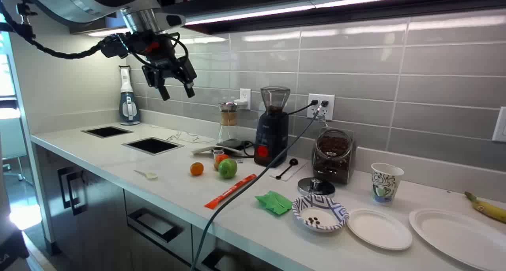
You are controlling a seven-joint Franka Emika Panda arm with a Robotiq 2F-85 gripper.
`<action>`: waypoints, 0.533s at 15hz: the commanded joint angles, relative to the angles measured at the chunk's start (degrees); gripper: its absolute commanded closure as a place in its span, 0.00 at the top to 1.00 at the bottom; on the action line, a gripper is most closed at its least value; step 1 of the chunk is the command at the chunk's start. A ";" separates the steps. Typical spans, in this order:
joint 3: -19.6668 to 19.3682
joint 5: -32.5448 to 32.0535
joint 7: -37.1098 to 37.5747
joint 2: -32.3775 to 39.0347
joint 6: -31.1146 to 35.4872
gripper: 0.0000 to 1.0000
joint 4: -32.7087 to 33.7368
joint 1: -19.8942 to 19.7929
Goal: Pick up the bowl and pour it's contents on the plate
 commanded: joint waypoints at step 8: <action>-0.59 -0.59 0.45 1.10 -0.44 1.00 -2.80 0.59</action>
